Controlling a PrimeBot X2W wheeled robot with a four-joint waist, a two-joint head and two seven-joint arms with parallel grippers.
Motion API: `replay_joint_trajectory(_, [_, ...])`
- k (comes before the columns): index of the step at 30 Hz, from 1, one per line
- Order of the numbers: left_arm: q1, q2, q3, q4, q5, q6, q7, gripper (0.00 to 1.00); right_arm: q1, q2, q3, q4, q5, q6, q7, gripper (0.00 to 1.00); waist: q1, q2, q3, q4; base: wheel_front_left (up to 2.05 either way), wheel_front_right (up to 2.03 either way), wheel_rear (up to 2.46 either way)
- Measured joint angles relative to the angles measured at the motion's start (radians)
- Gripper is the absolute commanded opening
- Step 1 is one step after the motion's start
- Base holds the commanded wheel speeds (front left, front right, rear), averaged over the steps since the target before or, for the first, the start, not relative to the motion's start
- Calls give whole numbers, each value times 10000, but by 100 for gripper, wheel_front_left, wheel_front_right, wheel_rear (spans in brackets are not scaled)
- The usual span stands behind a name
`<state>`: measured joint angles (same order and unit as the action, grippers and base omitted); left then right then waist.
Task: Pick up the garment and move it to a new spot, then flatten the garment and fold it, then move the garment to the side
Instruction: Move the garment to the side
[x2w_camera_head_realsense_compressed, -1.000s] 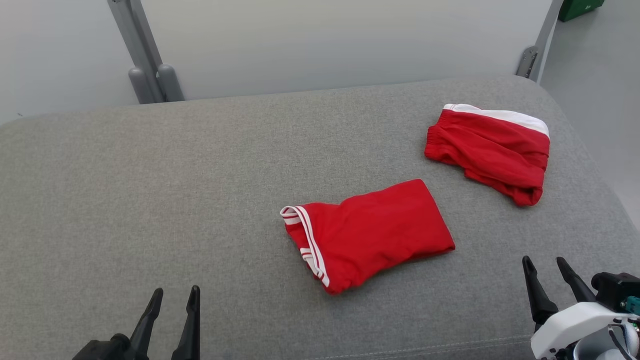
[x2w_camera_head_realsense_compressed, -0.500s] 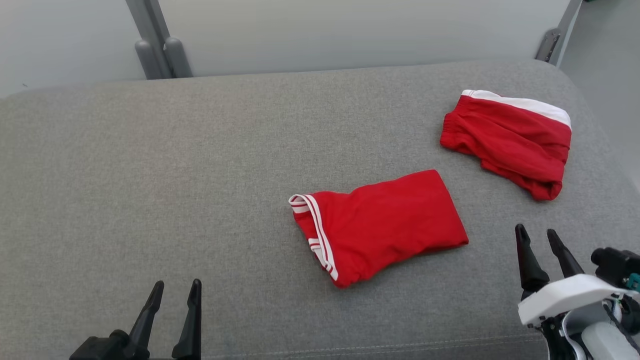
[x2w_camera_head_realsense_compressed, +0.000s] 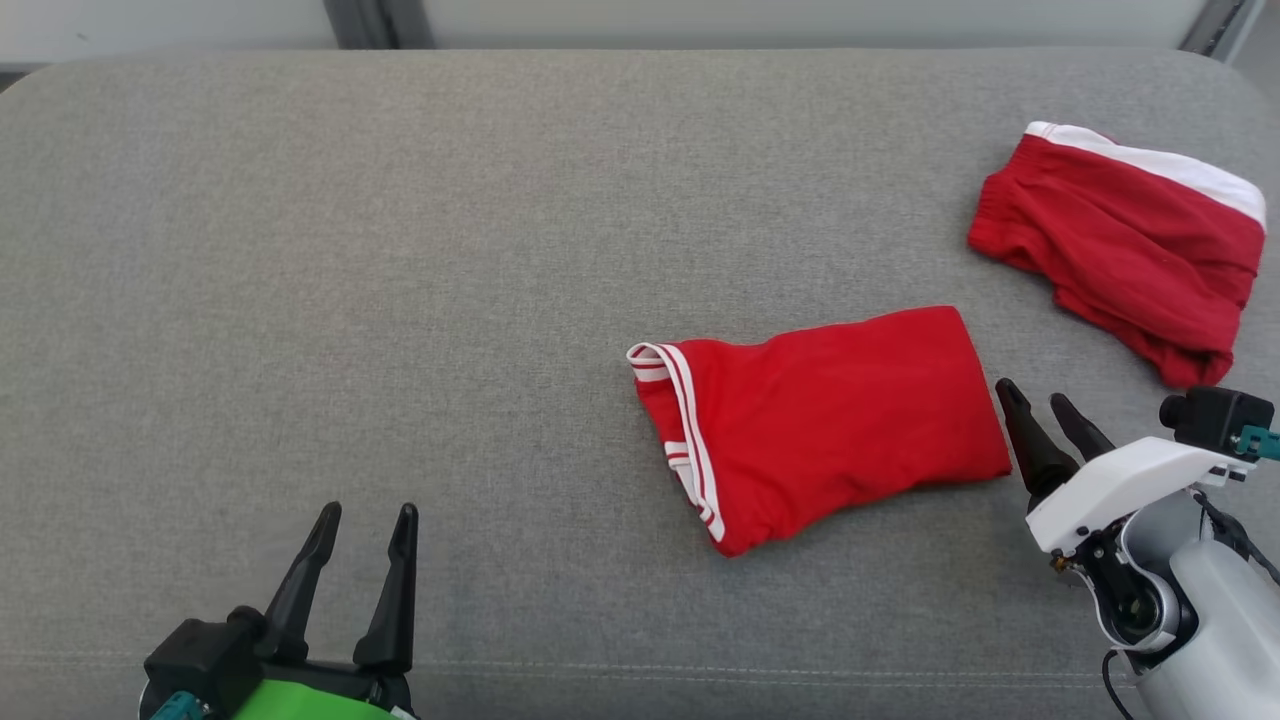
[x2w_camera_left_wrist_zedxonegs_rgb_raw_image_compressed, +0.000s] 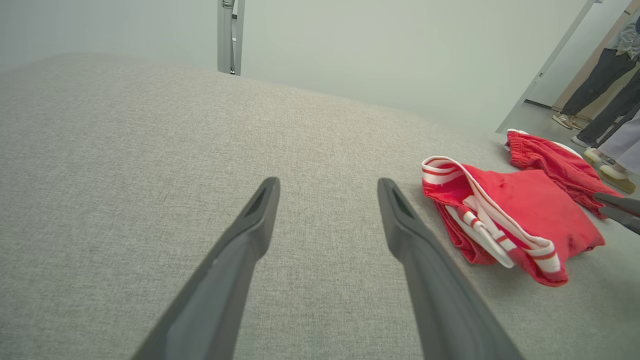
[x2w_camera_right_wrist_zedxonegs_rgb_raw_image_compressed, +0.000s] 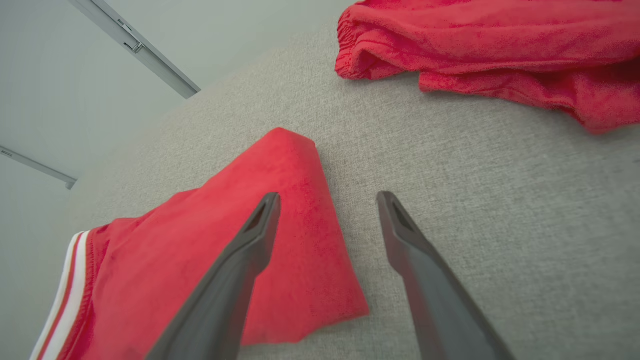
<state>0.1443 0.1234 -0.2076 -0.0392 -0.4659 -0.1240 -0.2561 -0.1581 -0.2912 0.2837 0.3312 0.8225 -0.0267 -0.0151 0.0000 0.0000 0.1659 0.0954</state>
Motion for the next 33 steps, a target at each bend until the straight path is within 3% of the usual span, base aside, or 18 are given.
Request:
replay_joint_trajectory(11, [-223,96,153,75,-61,-2,0,100,-814,-253,12,767,424,410,966,100,0,0,503,543,0,0,0])
replay_joint_trajectory(33, [-584,153,-286,207,-138,-4,0,100,-1125,-537,-190,1409,1559,1003,2403,100,0,0,709,527,0,0,0])
